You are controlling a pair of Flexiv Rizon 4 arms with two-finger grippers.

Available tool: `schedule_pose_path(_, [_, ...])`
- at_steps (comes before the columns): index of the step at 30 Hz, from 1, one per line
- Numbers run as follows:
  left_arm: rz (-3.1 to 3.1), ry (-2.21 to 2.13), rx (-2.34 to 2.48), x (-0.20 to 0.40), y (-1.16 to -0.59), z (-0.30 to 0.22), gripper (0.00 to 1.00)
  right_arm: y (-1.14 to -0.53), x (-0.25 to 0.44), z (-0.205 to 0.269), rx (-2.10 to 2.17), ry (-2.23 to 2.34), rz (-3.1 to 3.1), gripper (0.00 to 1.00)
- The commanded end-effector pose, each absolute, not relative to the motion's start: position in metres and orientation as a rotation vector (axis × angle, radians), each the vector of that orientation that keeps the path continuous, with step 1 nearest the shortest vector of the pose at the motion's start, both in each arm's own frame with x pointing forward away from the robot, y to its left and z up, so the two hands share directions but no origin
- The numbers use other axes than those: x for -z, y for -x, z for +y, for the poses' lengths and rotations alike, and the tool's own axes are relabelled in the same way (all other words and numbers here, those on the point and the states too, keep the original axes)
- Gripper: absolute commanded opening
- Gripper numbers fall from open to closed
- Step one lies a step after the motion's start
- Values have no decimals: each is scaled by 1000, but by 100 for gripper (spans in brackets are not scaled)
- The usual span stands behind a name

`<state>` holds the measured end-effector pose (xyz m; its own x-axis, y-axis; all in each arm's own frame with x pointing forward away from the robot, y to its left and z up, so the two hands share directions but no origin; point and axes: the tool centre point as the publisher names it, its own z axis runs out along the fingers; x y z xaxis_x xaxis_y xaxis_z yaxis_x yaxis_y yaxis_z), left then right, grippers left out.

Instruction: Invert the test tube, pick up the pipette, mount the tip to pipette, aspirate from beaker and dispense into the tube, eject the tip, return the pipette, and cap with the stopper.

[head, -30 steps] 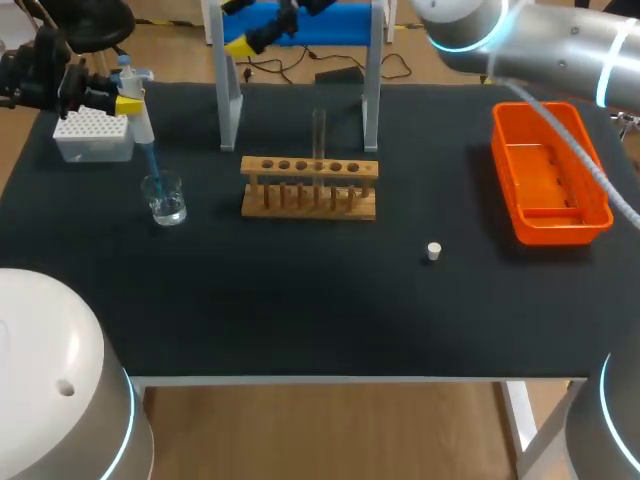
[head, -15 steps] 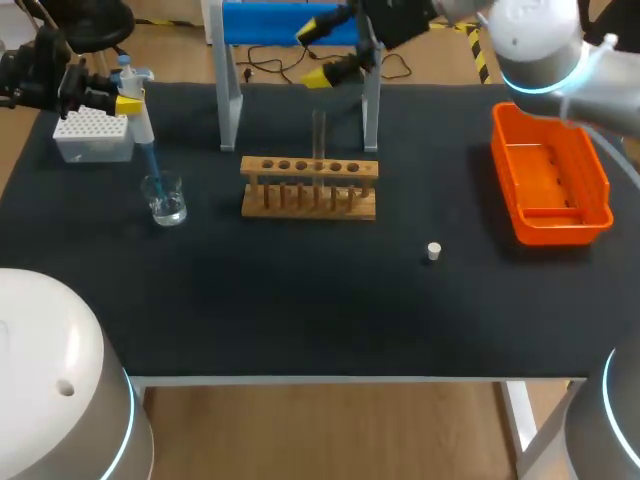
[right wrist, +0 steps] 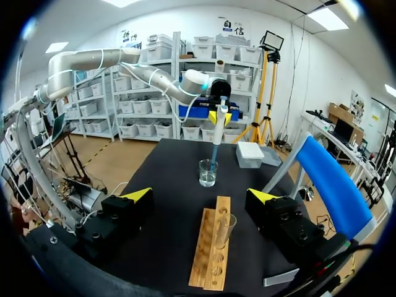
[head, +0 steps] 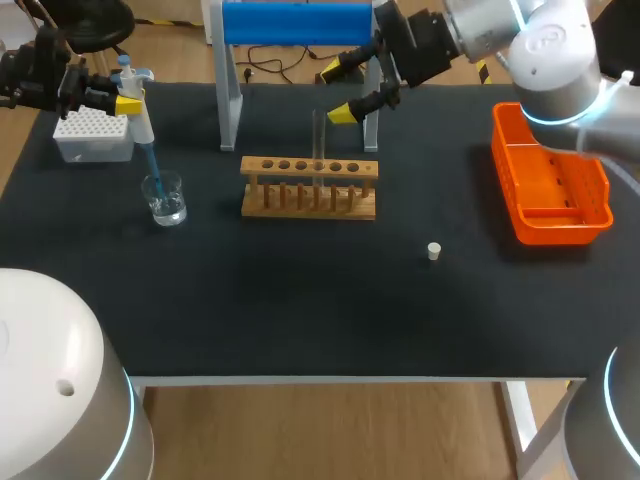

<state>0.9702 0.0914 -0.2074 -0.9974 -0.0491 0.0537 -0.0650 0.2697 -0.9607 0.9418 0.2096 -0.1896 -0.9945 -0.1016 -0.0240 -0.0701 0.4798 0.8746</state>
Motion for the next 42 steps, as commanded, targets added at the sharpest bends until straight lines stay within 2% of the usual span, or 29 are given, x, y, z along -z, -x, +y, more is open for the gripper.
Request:
schedule_pose_path(1, [-2491, -108, -1885, 207, -971, 92, 0, -949, 199, 211, 1576, -161, -2662, 100])
schedule_pose_path(21, [-2491, -108, -1885, 207, -971, 92, 0, -960, 254, 213, 1513, -161, -2669, 100])
schedule_pose_path(42, [-2491, -108, -1885, 207, -971, 92, 0, -967, 274, 219, 1585, -128, -2731, 100])
